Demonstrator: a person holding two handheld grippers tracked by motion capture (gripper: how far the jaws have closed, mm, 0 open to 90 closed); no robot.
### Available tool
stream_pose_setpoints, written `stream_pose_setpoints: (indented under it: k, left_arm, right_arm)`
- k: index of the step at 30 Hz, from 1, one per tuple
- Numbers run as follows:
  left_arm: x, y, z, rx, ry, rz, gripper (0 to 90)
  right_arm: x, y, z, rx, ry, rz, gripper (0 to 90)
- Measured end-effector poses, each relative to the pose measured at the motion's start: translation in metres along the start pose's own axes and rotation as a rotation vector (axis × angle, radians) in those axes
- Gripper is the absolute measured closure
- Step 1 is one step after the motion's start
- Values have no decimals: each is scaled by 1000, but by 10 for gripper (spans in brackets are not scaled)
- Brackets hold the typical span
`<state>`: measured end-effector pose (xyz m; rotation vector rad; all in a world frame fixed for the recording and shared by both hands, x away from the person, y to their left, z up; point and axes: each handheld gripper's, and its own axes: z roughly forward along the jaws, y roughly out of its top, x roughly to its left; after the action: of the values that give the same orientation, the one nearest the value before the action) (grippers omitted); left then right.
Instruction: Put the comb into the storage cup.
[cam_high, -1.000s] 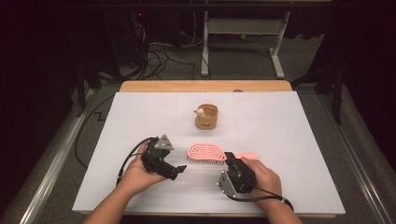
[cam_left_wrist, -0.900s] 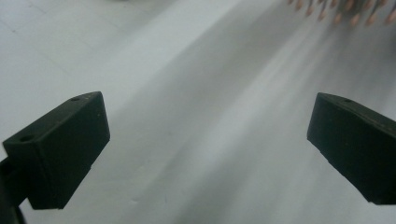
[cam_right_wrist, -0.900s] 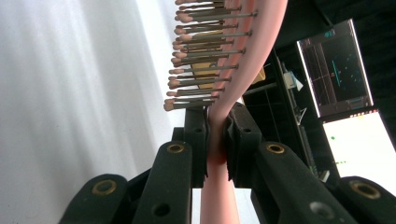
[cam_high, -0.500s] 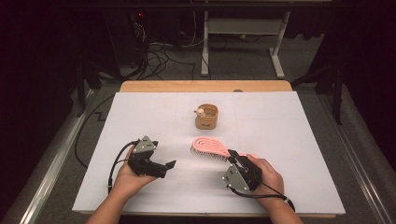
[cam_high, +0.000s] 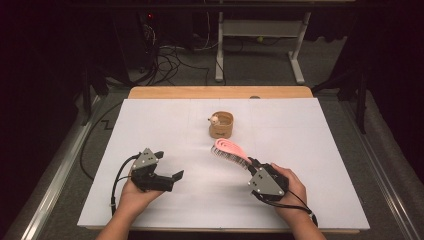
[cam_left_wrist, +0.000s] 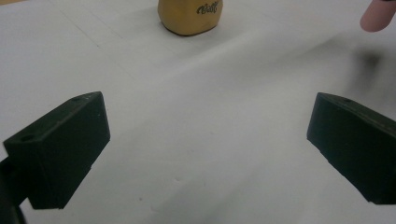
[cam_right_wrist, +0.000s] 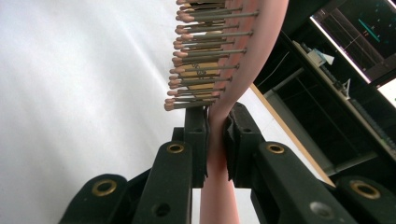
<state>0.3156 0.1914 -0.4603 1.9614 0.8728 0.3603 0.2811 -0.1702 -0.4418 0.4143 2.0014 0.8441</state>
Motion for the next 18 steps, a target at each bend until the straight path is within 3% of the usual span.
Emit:
stream_pose_setpoints:
  k: [6, 18]
  left_arm:
    - [5, -5, 0, -24, -3, -20, 1]
    - [7, -10, -3, -60, -4, -28, 1]
  right_arm:
    - [-9, -2, -3, -30, 32, 104, 816]
    - [-20, -8, -6, -62, 67, 231, 816]
